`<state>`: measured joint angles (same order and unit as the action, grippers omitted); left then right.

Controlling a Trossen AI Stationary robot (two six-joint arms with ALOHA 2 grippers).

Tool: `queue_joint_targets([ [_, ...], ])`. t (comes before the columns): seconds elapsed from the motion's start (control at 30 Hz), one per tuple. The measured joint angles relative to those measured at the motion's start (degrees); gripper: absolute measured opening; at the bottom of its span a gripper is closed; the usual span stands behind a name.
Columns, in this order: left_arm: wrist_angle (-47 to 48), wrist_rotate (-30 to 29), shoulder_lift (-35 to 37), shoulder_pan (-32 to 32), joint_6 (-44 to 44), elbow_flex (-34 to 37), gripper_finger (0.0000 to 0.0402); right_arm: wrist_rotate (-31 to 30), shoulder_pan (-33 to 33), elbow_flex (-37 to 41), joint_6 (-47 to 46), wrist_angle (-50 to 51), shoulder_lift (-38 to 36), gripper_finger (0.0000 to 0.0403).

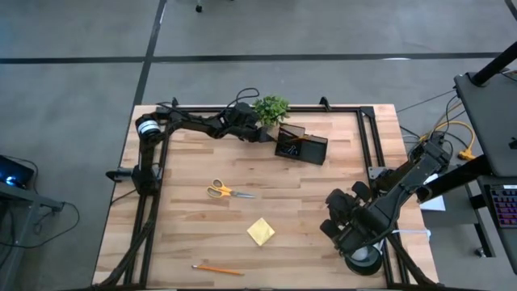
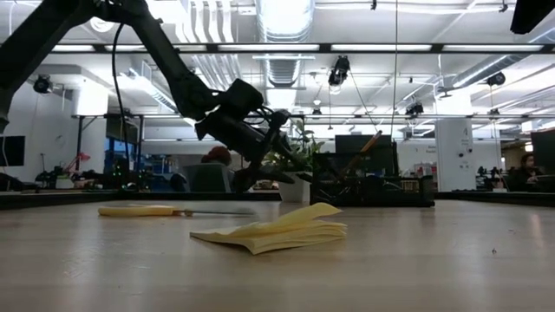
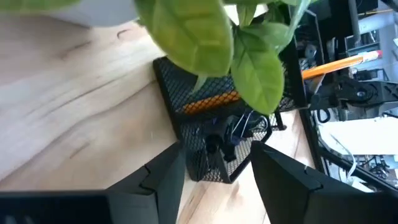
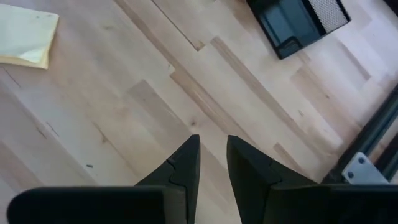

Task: Pick and place office supplies into organizer
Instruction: Put the black pen into the desk organizer

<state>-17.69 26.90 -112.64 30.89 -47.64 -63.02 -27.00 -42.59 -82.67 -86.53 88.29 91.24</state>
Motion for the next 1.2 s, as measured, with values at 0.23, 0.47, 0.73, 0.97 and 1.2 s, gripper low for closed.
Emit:
queue_joint_targets([
  [0.23,0.37,1.03,-0.59,-0.47,0.44,-0.67,0.0132,0.0,0.0,0.0,0.09,1.5,0.0,0.0068],
  [0.47,0.17,1.03,-0.59,-0.74,1.67,-1.55,0.011,0.0,0.0,-0.02,-0.28,1.51,0.0,0.0068],
  [0.73,0.17,0.49,-0.59,-0.72,1.9,-1.55,0.008,0.0,0.0,-0.02,-0.5,1.51,0.0,0.0068],
  [0.97,-0.74,-1.19,-0.59,-0.74,4.55,-1.57,0.004,-0.02,0.0,-0.02,-0.5,1.51,0.0,0.0068],
  [1.2,-1.43,0.31,-0.59,-0.72,6.26,-2.38,0.0007,-0.02,0.0,-0.02,-0.51,1.51,0.0,0.0068],
])
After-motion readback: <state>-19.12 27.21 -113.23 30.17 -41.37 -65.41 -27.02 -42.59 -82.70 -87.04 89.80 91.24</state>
